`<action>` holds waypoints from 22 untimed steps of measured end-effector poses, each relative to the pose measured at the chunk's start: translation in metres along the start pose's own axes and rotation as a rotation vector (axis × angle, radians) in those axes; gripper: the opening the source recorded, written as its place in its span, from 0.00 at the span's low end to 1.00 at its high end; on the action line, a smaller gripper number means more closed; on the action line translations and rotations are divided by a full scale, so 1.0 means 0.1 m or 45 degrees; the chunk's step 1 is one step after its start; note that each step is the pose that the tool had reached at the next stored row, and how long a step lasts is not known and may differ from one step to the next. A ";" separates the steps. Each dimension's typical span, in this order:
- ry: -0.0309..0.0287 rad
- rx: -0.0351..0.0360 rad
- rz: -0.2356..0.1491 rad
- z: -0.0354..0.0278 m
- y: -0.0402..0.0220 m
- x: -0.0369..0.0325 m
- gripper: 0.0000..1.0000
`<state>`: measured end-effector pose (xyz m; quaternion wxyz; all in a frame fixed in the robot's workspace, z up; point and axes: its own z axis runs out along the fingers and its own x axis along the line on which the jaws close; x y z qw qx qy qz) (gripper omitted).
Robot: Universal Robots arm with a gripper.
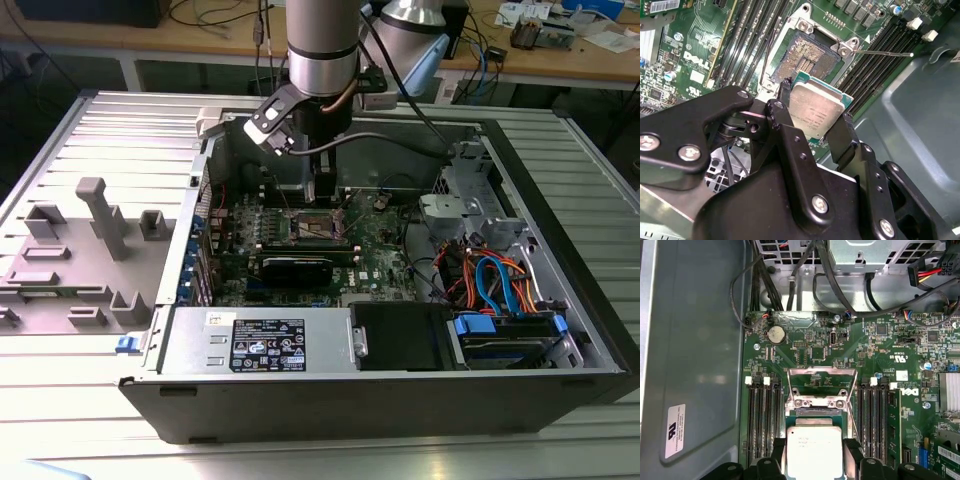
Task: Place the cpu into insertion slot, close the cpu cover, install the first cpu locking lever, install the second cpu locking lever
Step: 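Place the cpu into insertion slot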
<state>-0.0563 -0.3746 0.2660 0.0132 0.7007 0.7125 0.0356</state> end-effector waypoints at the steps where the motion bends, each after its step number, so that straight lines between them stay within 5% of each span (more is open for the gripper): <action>1: -0.0001 0.0000 0.000 0.000 0.000 0.000 0.54; 11: -0.0003 -0.0045 0.000 0.118 -0.024 -0.003 0.54; 22: -0.0002 -0.0054 0.000 0.134 -0.030 -0.003 0.54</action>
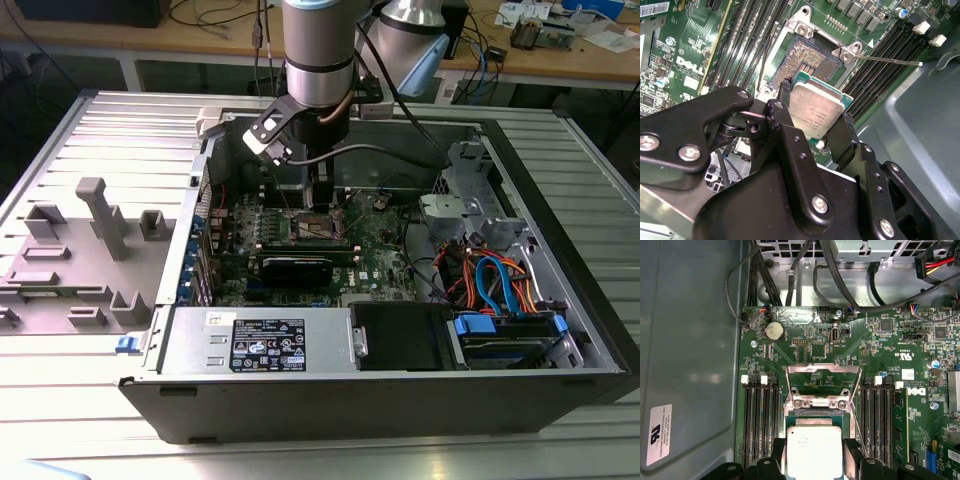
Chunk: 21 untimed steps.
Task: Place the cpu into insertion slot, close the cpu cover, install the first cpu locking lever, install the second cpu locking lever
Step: 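Place the cpu into insertion slot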
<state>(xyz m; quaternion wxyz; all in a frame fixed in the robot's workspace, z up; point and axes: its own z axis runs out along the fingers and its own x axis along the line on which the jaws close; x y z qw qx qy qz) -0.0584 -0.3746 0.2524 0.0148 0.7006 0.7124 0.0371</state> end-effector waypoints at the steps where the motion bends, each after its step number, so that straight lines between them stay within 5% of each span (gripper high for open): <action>1: 0.0001 0.0000 0.000 0.004 0.000 0.000 0.54; 13: 0.0000 0.0001 0.000 0.010 -0.001 0.000 0.54; 21: 0.0001 0.0006 0.000 0.131 -0.010 -0.004 0.54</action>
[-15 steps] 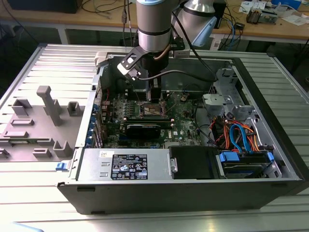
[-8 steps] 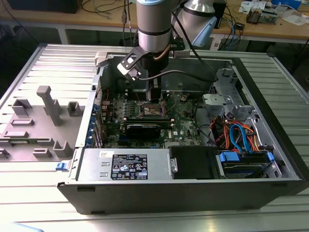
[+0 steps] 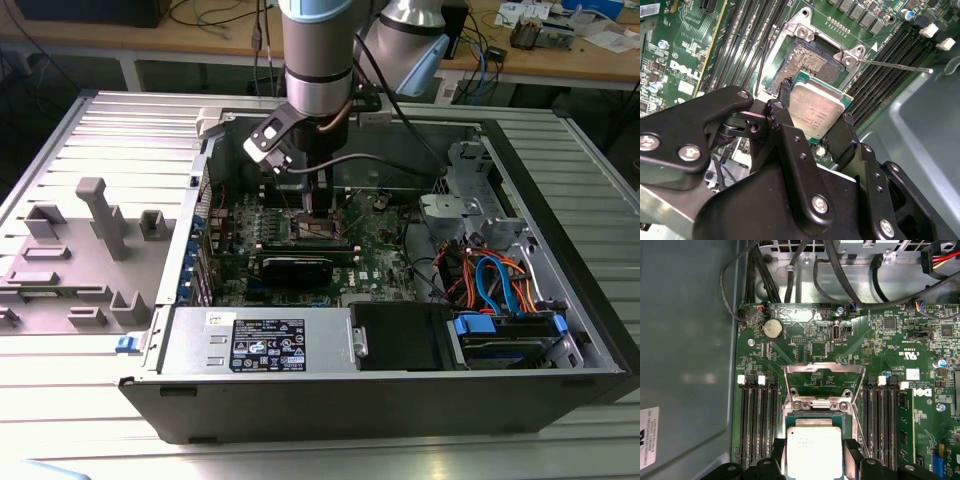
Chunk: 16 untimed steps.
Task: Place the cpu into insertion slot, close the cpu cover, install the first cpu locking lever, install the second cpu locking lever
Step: 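Place the cpu into insertion slot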
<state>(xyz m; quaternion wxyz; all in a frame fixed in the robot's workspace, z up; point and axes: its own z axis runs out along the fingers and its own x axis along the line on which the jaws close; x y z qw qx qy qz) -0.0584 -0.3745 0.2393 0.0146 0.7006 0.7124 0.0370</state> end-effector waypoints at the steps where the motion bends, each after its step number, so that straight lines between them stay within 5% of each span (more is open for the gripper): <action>1: 0.0000 0.0004 0.000 0.014 -0.001 0.000 0.54; 7: 0.0001 0.0010 0.000 0.098 -0.012 -0.004 0.54; 12: 0.0000 0.0009 0.000 0.101 -0.015 -0.003 0.54; 16: 0.0004 0.0003 -0.005 0.180 -0.027 -0.006 0.54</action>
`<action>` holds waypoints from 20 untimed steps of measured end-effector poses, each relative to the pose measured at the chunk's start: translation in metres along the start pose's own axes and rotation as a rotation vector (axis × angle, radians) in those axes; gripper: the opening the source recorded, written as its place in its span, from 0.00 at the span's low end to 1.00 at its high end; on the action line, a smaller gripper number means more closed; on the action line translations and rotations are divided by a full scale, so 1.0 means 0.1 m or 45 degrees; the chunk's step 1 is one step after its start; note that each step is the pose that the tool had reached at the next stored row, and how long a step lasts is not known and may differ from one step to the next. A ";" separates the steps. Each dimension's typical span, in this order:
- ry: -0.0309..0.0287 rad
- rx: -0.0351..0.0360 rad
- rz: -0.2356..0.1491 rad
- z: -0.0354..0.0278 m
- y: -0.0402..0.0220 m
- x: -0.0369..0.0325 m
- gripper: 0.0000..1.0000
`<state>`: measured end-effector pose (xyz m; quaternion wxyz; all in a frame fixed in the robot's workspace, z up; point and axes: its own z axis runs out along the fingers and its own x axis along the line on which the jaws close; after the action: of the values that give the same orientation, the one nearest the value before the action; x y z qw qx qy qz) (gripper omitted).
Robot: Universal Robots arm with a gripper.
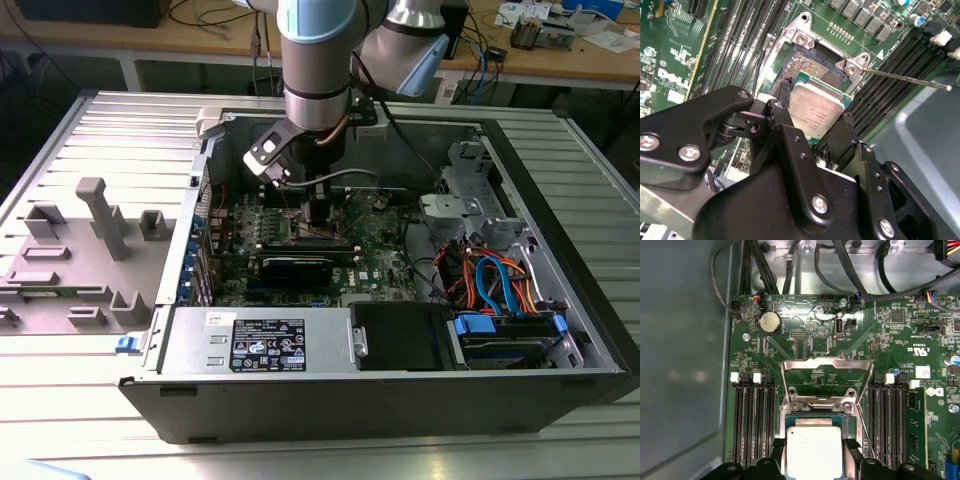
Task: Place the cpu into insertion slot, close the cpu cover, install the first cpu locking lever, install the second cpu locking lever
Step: 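Place the cpu into insertion slot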
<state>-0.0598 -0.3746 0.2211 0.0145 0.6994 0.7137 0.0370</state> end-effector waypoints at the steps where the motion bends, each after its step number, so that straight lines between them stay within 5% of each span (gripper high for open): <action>1: 0.0000 0.0000 0.000 0.018 -0.006 0.000 0.54; 20: 0.0001 0.0001 -0.001 0.170 -0.056 -0.068 0.54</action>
<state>-0.0640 -0.3810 0.2036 0.0145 0.6989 0.7141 0.0369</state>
